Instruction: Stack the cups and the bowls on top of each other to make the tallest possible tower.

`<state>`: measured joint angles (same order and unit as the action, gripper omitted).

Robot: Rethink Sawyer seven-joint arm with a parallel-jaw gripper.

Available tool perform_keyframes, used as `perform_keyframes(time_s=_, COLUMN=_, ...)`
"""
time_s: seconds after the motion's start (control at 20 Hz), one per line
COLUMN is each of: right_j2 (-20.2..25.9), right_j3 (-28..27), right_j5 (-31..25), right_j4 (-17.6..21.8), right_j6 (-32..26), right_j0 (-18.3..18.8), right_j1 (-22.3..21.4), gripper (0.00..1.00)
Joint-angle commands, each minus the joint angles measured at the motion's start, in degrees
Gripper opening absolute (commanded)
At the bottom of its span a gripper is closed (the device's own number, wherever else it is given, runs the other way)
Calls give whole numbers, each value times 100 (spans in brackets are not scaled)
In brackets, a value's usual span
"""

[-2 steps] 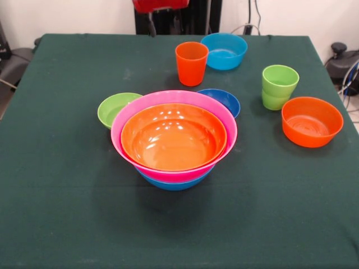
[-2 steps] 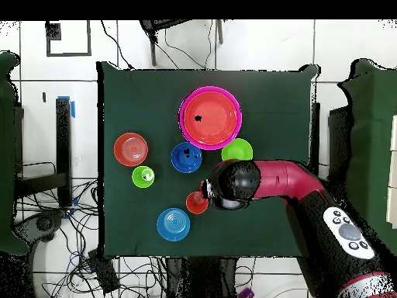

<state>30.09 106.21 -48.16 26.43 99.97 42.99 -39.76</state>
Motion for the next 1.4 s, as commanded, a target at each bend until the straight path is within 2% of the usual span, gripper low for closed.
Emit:
perform_keyframes(time_s=0.05, right_j2=93, right_j3=-561, right_j5=373, right_j4=447, right_j6=-532, right_j0=-73, right_j1=549, gripper=100)
perform_keyframes(time_s=0.25, right_j2=214, right_j3=-654, right_j5=-124, right_j4=299, right_j6=-791, right_j0=-61, right_j1=459, gripper=100)
perform_keyframes(time_s=0.6, right_j2=461, right_j3=-1230, right_j5=-1868, right_j4=-431, right_j6=-981, right_j0=-116, right_j1=249, gripper=100)
perform_keyframes(time_s=0.8, right_j2=622, right_j3=-1495, right_j5=-2388, right_j4=-485, right_j6=-1182, right_j0=-111, right_j1=297, gripper=100)
perform_keyframes(time_s=1.05, right_j2=605, right_j3=-1670, right_j5=-2372, right_j4=-389, right_j6=-798, right_j0=-178, right_j1=319, gripper=100)
perform_keyframes(time_s=1.4, right_j2=649, right_j3=-1296, right_j5=-1646, right_j4=-261, right_j6=-593, right_j0=-69, right_j1=104, gripper=100)
